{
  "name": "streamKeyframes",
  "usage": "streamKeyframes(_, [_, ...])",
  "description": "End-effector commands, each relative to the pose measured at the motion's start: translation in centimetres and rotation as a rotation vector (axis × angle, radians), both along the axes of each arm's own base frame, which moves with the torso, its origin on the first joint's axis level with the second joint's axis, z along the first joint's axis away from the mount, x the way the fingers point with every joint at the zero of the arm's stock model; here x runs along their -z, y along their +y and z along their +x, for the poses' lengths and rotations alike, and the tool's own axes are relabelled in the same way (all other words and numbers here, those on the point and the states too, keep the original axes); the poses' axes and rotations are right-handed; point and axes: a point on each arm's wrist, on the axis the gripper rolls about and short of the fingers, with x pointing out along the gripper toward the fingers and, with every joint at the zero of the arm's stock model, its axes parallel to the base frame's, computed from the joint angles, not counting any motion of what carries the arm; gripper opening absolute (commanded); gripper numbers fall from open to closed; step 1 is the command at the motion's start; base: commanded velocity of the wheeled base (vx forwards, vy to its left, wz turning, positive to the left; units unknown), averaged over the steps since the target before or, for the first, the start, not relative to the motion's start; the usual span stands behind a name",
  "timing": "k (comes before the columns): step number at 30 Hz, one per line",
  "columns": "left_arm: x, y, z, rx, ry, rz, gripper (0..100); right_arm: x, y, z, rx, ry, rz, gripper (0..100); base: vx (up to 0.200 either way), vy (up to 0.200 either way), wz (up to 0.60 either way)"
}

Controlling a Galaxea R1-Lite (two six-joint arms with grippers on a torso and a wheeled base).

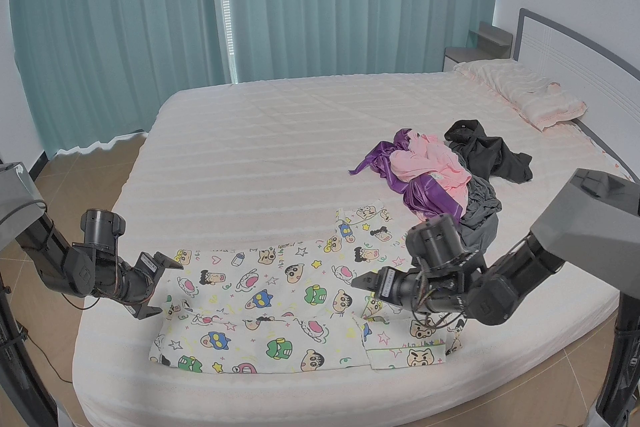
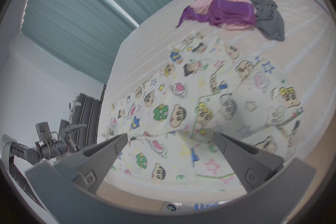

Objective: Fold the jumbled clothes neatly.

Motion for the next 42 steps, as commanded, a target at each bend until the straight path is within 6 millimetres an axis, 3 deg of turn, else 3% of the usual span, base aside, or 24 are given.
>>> streamKeyframes(1, [0.1, 0.0, 0.1, 0.002, -0.005, -0.003, 100, -1.8, -4.1, -2.6, 0.089, -0.110, 0.083, 100, 0.000, 0.000, 0.00])
streamKeyframes(6, [0.0, 0.0, -0.2, 0.009, -0.004, -0.001, 100, -1.2, -4.6, -2.9, 0.098, -0.112, 0.108, 100, 0.000, 0.000, 0.00])
streamKeyframes(9, [0.3, 0.0, -1.6, 0.113, -0.006, 0.077, 100, -0.9, -4.9, -2.7, 0.103, -0.101, 0.109, 100, 0.000, 0.000, 0.00])
streamKeyframes(12, [1.3, 0.3, -4.5, 0.316, 0.008, 0.175, 100, -0.3, -5.1, -3.0, 0.099, -0.076, 0.102, 100, 0.000, 0.000, 0.00])
streamKeyframes(13, [1.3, 0.3, -4.5, 0.316, 0.008, 0.175, 100, -0.3, -5.1, -3.0, 0.099, -0.076, 0.102, 100, 0.000, 0.000, 0.00])
streamKeyframes(14, [1.8, 0.7, -6.4, 0.437, 0.005, 0.208, 100, -0.2, -5.1, -3.1, 0.096, -0.069, 0.101, 100, 0.000, 0.000, 0.00])
streamKeyframes(17, [2.8, 1.8, -8.5, 0.623, -0.027, 0.259, 100, 0.0, -5.1, -3.1, 0.094, -0.064, 0.101, 100, 0.000, 0.000, 0.00])
streamKeyframes(28, [5.1, 2.4, -9.0, 0.799, -0.067, 0.366, 100, 0.3, -5.1, -3.4, 0.073, -0.041, 0.104, 100, 0.000, 0.000, 0.00])
streamKeyframes(33, [7.4, 2.3, -9.7, 0.908, -0.103, 0.446, 100, 0.3, -5.1, -3.4, 0.071, -0.042, 0.103, 100, 0.000, 0.000, 0.00])
streamKeyframes(42, [8.8, 2.2, -9.9, 0.904, -0.113, 0.550, 100, 0.3, -5.1, -3.4, 0.071, -0.042, 0.103, 100, 0.000, 0.000, 0.00])
